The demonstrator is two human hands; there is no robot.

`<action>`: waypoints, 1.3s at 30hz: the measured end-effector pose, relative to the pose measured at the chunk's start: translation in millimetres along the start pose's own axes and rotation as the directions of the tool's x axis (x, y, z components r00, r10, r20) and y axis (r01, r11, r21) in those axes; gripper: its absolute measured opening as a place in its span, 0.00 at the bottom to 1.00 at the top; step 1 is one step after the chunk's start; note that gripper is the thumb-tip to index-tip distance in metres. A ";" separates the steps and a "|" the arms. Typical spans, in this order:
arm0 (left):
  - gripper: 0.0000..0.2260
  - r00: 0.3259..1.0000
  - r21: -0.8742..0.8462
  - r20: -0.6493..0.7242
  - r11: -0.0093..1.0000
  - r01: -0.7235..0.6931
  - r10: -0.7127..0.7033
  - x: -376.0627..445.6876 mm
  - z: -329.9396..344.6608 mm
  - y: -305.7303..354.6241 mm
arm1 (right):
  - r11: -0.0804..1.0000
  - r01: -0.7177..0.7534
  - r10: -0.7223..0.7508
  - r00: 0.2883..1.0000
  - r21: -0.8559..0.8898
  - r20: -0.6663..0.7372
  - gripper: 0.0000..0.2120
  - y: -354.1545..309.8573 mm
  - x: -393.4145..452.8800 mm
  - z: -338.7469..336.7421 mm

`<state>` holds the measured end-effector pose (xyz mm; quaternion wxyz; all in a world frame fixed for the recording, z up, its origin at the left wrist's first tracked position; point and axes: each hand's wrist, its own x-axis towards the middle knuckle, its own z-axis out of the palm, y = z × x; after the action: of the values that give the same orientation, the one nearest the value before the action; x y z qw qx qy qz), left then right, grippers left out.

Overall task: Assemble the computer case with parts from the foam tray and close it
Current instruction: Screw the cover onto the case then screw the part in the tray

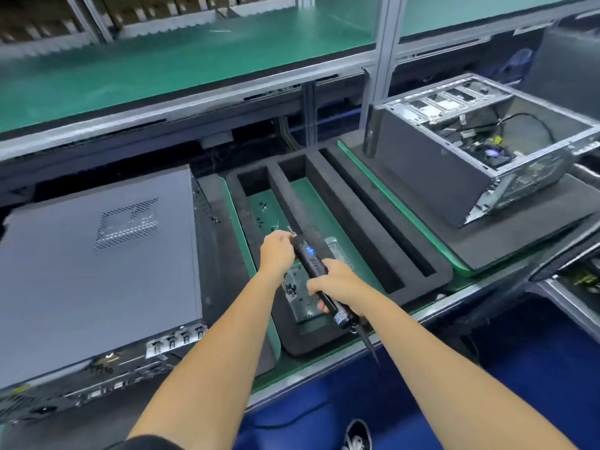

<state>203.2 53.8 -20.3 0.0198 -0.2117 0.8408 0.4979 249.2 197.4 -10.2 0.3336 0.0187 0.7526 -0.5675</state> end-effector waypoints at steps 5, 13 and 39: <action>0.06 0.983 0.558 0.170 0.815 -0.155 0.070 30.5 14.3 -24.0 | 0.999 -0.031 0.031 0.999 -0.027 -0.008 0.12 4.1 40.5 -12.3; 0.07 0.922 0.916 0.386 0.104 -0.387 0.034 53.0 46.9 -53.0 | 0.999 -0.044 0.045 0.999 0.026 -0.022 0.12 0.5 82.3 -24.8; 0.10 0.856 0.842 0.516 0.180 -0.508 0.004 55.5 52.8 -55.1 | 0.984 -0.030 0.026 0.999 0.176 0.029 0.10 9.5 103.8 -36.5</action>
<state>164.0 56.9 -106.1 0.2309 0.1028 0.9620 -0.1030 154.9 196.1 -67.7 0.3486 0.0512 0.6944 -0.6274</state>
